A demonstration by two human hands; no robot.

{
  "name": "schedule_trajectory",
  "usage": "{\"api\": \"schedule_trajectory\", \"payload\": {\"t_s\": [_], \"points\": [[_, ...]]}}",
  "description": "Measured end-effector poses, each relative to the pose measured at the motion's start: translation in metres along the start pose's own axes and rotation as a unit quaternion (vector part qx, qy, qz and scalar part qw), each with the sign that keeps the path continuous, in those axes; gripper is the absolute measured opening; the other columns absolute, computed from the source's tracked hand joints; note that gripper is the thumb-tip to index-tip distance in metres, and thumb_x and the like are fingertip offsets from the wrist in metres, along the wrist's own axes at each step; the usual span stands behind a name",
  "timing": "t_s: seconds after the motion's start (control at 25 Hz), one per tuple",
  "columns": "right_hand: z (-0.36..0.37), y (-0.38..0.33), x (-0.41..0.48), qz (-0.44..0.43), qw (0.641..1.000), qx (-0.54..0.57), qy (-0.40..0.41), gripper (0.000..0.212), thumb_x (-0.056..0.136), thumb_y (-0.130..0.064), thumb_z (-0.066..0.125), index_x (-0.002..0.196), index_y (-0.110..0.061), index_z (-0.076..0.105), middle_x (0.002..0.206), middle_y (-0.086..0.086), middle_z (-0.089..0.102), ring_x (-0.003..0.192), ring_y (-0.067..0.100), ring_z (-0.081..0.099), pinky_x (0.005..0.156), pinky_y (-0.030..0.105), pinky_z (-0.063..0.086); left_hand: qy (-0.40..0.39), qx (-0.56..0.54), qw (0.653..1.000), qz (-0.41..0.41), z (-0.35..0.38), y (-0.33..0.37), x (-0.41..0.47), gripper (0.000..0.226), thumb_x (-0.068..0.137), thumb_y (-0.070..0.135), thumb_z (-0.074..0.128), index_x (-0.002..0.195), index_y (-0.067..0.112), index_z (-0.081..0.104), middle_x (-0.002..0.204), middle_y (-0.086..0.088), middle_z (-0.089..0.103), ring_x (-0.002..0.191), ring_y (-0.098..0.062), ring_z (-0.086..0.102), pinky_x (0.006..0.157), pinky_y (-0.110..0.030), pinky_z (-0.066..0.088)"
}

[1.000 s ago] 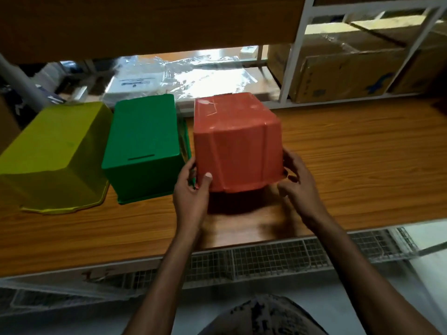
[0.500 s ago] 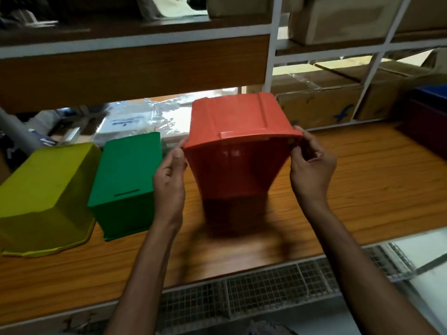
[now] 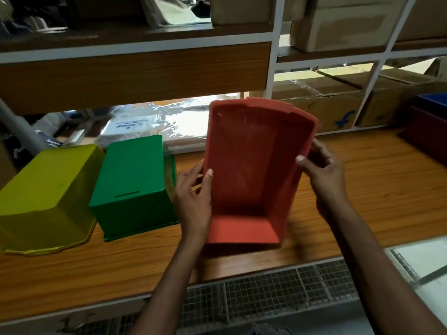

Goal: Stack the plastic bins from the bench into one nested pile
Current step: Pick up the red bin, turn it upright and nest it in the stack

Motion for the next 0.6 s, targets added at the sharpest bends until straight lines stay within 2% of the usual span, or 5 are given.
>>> {"api": "schedule_trajectory", "payload": {"t_s": [0.12, 0.28, 0.4, 0.52, 0.6], "points": [[0.024, 0.031, -0.042, 0.002, 0.987, -0.102, -0.125, 0.059, 0.1, -0.018, 0.064, 0.152, -0.039, 0.045, 0.145, -0.016, 0.056, 0.128, 0.006, 0.057, 0.102, 0.039, 0.054, 0.04, -0.025, 0.996, -0.074, -0.008, -0.025, 0.008, 0.026, 0.093, 0.013, 0.074, 0.119, 0.01, 0.075, 0.111, -0.003, 0.075, 0.09, 0.011, 0.066, 0.078, -0.009, 0.049], [0.031, 0.041, -0.076, 0.011, 0.974, -0.152, -0.167, 0.076, 0.099, -0.023, 0.065, 0.159, -0.047, 0.024, 0.138, -0.038, 0.033, 0.119, -0.021, 0.044, 0.083, 0.011, 0.05, 0.069, -0.043, 0.988, -0.129, -0.018, -0.051, 0.006, 0.028, 0.092, 0.011, 0.075, 0.119, 0.002, 0.075, 0.111, -0.008, 0.076, 0.085, 0.015, 0.067, 0.079, -0.008, 0.05], [0.039, 0.017, -0.083, -0.008, 0.968, -0.155, -0.196, 0.077, 0.097, -0.016, 0.067, 0.156, -0.05, 0.03, 0.141, -0.028, 0.04, 0.116, -0.01, 0.051, 0.087, 0.016, 0.052, 0.089, -0.082, 0.978, -0.169, -0.024, -0.068, 0.01, 0.026, 0.093, 0.01, 0.073, 0.118, 0.005, 0.073, 0.111, -0.01, 0.075, 0.092, -0.005, 0.069, 0.09, -0.021, 0.054], [0.048, -0.012, -0.085, -0.035, 0.966, -0.154, -0.204, 0.08, 0.093, -0.006, 0.07, 0.155, -0.046, 0.037, 0.13, -0.01, 0.049, 0.103, 0.006, 0.055, 0.082, 0.019, 0.051, 0.091, -0.107, 0.971, -0.193, -0.022, -0.082, 0.009, 0.023, 0.095, 0.008, 0.069, 0.119, 0.01, 0.07, 0.108, -0.005, 0.073, 0.091, -0.005, 0.066, 0.095, -0.03, 0.052], [0.055, -0.029, -0.085, -0.062, 0.969, -0.15, -0.187, 0.082, 0.09, -0.001, 0.071, 0.153, -0.044, 0.042, 0.117, -0.006, 0.051, 0.096, 0.009, 0.054, 0.077, 0.015, 0.047, 0.072, -0.099, 0.974, -0.192, -0.02, -0.085, 0.008, 0.031, 0.099, 0.008, 0.063, 0.13, 0.006, 0.067, 0.123, -0.008, 0.071, 0.1, -0.003, 0.066, 0.099, -0.026, 0.052]]}}
Point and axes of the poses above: each hand's wrist, its own x-axis towards the middle knuckle, its own z-axis out of the palm, y = z × x, the point moved 10 cm from there along x, towards the middle knuckle
